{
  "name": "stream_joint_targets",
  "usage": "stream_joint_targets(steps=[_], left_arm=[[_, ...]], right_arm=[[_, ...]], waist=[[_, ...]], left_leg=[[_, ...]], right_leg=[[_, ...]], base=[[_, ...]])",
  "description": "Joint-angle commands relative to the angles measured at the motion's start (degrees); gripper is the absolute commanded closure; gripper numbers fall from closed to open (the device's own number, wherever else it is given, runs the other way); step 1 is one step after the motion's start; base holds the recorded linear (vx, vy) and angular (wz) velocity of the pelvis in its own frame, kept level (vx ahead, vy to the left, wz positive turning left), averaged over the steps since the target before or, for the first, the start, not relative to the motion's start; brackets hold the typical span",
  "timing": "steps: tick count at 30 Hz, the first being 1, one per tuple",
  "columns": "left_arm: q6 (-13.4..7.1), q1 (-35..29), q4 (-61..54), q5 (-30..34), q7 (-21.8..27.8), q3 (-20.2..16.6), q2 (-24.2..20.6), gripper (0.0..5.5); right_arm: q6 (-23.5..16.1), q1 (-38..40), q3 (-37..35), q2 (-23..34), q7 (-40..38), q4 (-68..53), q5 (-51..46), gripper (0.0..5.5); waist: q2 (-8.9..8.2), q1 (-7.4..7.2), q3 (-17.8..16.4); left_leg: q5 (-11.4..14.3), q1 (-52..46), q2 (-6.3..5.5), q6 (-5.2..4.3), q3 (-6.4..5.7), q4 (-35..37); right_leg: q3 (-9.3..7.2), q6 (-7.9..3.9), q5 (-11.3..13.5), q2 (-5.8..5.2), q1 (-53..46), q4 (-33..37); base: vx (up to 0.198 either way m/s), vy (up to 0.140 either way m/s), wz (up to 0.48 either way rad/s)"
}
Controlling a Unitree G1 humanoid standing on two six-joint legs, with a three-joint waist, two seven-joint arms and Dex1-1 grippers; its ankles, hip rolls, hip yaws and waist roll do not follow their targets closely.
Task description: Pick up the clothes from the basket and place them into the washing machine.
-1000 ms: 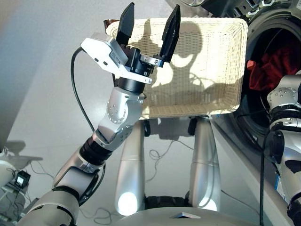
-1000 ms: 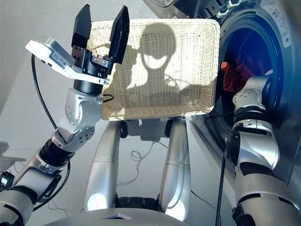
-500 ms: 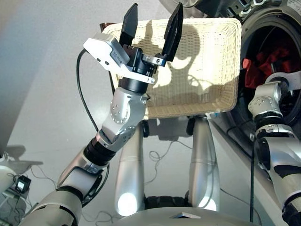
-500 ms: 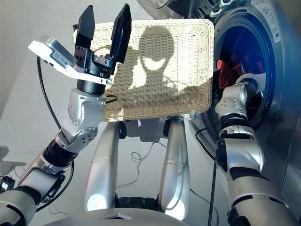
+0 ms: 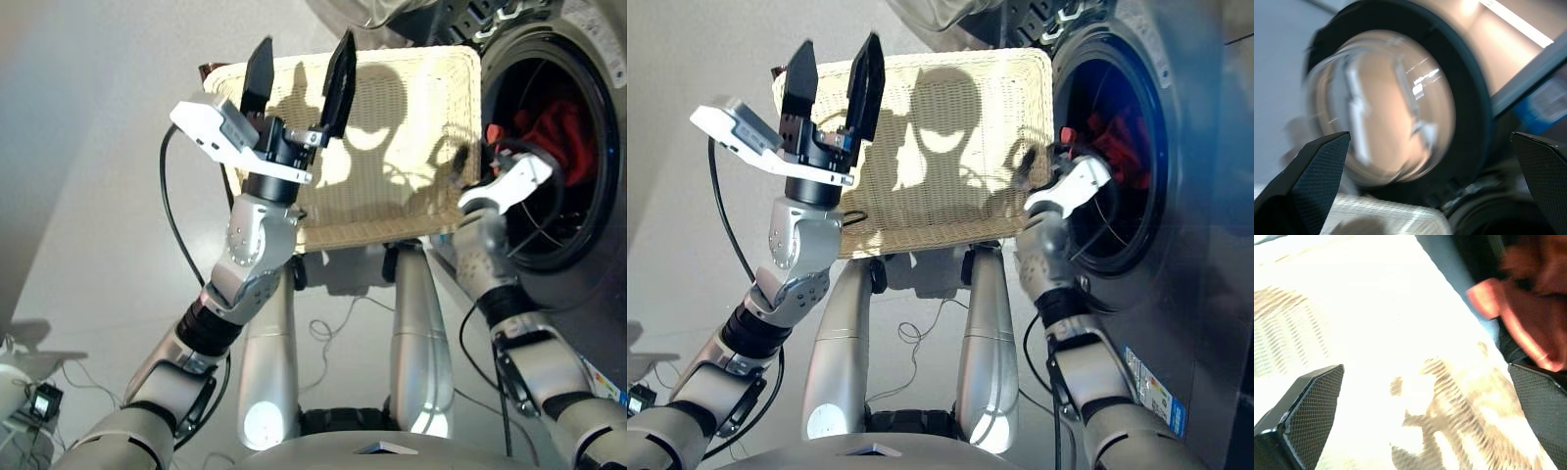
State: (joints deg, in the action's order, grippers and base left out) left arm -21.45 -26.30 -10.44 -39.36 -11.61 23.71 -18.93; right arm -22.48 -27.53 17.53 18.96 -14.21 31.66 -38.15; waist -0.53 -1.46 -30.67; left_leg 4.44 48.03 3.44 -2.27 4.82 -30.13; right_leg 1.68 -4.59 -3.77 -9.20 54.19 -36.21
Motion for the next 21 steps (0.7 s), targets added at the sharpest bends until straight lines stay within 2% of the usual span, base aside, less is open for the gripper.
stream_joint_targets(steps=[1, 5, 6, 7, 9, 11, 12, 13, 15, 17, 18, 19, 20, 21], left_arm=[[-1.7, 2.2, -1.1, 1.8, 3.0, -2.8, -0.6, 0.0], [-1.0, 5.8, 5.4, 3.3, 5.7, -4.1, -1.0, 0.0], [-0.6, 8.1, 12.6, 5.3, 7.7, -4.6, -0.8, 0.0], [-0.6, 8.1, 12.7, 5.3, 7.7, -4.6, -0.8, 0.0], [-0.2, 9.9, 20.1, 7.9, 9.2, -5.6, -0.5, 0.0], [-0.1, 12.1, 29.8, 10.5, 9.7, -7.4, 0.6, 0.0], [0.3, 13.9, 37.9, 12.8, 10.1, -8.5, 1.2, 0.0], [0.3, 13.9, 38.0, 12.8, 10.1, -8.5, 1.2, 0.0], [1.2, 17.4, 47.0, 15.2, 11.9, -10.4, 1.8, 0.0], [1.4, 19.0, 49.2, 16.4, 12.2, -10.9, 2.1, 0.0], [2.7, 21.7, 54.5, 18.2, 13.2, -12.3, 2.4, 0.0], [2.7, 21.7, 54.5, 18.2, 13.2, -12.3, 2.4, 0.0], [3.9, 23.3, 62.2, 21.4, 13.4, -13.6, 3.1, 0.0], [3.9, 23.3, 62.3, 21.5, 13.4, -13.6, 3.1, 0.0]], right_arm=[[-2.0, 2.1, -1.7, 1.0, 1.7, -7.5, 6.5, 0.0], [-1.2, 5.9, -1.5, 2.2, 4.0, -7.7, 9.5, 0.0], [-0.4, 8.5, -1.8, 2.8, 6.0, -5.2, 10.4, 0.0], [-0.4, 8.4, -1.8, 2.8, 6.0, -5.2, 10.4, 0.0], [0.3, 10.8, -1.8, 3.5, 7.8, -2.9, 12.2, 0.0], [1.0, 13.8, -2.0, 3.4, 9.8, 0.4, 13.0, 0.0], [1.9, 16.2, -2.3, 2.7, 11.2, 3.4, 13.7, 0.0], [1.9, 16.2, -2.3, 2.7, 11.2, 3.5, 13.7, 0.0], [3.4, 20.0, -2.4, 2.0, 13.4, 9.4, 16.1, 0.0], [4.0, 21.4, -2.6, 1.6, 14.2, 11.8, 16.8, 0.0], [5.0, 24.4, -3.4, 1.0, 15.7, 14.6, 17.8, 0.0], [5.0, 24.4, -3.4, 1.0, 15.7, 14.6, 17.8, 0.0], [6.4, 26.1, -3.9, 0.0, 16.8, 20.2, 19.3, 0.0], [6.4, 26.1, -3.9, 0.0, 16.8, 20.2, 19.3, 0.0]], waist=[[0.12, 1.17, 0.9], [-0.07, 1.08, 0.9], [-0.41, 1.13, 0.9], [-0.41, 1.09, 0.9], [-0.58, 1.28, 1.2], [-0.76, 1.45, 3.6], [-0.91, 1.6, 6.3], [-0.9, 1.6, 6.1], [-1.21, 1.68, 10.0], [-1.32, 1.66, 11.2], [-1.37, 1.57, 13.9], [-1.35, 1.57, 13.8], [-1.4, 1.48, 16.4], [-1.39, 1.48, 16.3]], left_leg=[[1.0, -7.3, 0.3, -1.95, -0.11, 2.4], [-0.8, -14.9, -0.19, -2.28, -0.35, 7.9], [-1.6, -21.1, -0.17, -2.62, -0.26, 11.6], [-1.8, -21.1, -0.22, -2.61, -0.28, 11.9], [-2.8, -27.4, -0.32, -2.9, -0.2, 16.1], [-4.1, -31.8, -0.1, -3.19, -0.3, 20.2], [-4.9, -35.1, 0.16, -3.29, -0.1, 23.1], [-5.0, -35.4, 0.17, -3.3, -0.1, 23.3], [-6.1, -39.7, 0.5, -3.44, 0.41, 26.9], [-6.7, -41.4, 0.55, -3.63, 0.54, 28.4], [-7.2, -44.0, 0.72, -3.79, 0.87, 30.6], [-7.2, -44.1, 0.73, -3.8, 0.86, 30.8], [-7.5, -46.7, 0.68, -3.87, 1.26, 33.1], [-7.6, -46.9, 0.69, -3.88, 1.26, 33.2]], right_leg=[[-0.52, -2.95, 3.3, -0.21, -9.7, 6.9], [-1.77, -3.64, 4.5, -0.63, -17.6, 11.8], [-2.55, -4.21, 5.1, -0.82, -23.6, 15.0], [-2.59, -4.21, 5.4, -0.85, -23.6, 15.3], [-3.35, -4.71, 6.1, -0.86, -29.8, 19.0], [-3.89, -5.06, 6.9, -0.79, -34.1, 22.5], [-4.38, -5.37, 7.6, -0.89, -37.0, 25.1], [-4.4, -5.37, 7.6, -0.88, -37.3, 25.2], [-5.13, -5.8, 8.6, -0.95, -41.8, 29.2], [-5.47, -5.92, 9.2, -1.13, -43.7, 31.0], [-5.76, -6.13, 9.7, -1.24, -46.1, 33.0], [-5.78, -6.13, 9.7, -1.23, -46.3, 33.1], [-6.01, -6.43, 10.4, -1.5, -48.6, 35.4], [-6.02, -6.43, 10.4, -1.48, -48.7, 35.5]], base=[[0.077, -0.016, -0.018], [0.133, -0.023, -0.012], [0.101, -0.02, 0.003], [0.17, -0.034, 0.01], [0.144, -0.01, 0.003], [0.208, 0.004, 0.016], [0.182, -0.003, 0.017], [0.155, 0.008, -0.015], [0.149, 0.0, -0.017], [0.133, -0.006, -0.005], [0.097, 0.006, 0.063], [0.172, 0.022, 0.089], [0.08, 0.016, 0.022], [0.127, 0.024, 0.021]])
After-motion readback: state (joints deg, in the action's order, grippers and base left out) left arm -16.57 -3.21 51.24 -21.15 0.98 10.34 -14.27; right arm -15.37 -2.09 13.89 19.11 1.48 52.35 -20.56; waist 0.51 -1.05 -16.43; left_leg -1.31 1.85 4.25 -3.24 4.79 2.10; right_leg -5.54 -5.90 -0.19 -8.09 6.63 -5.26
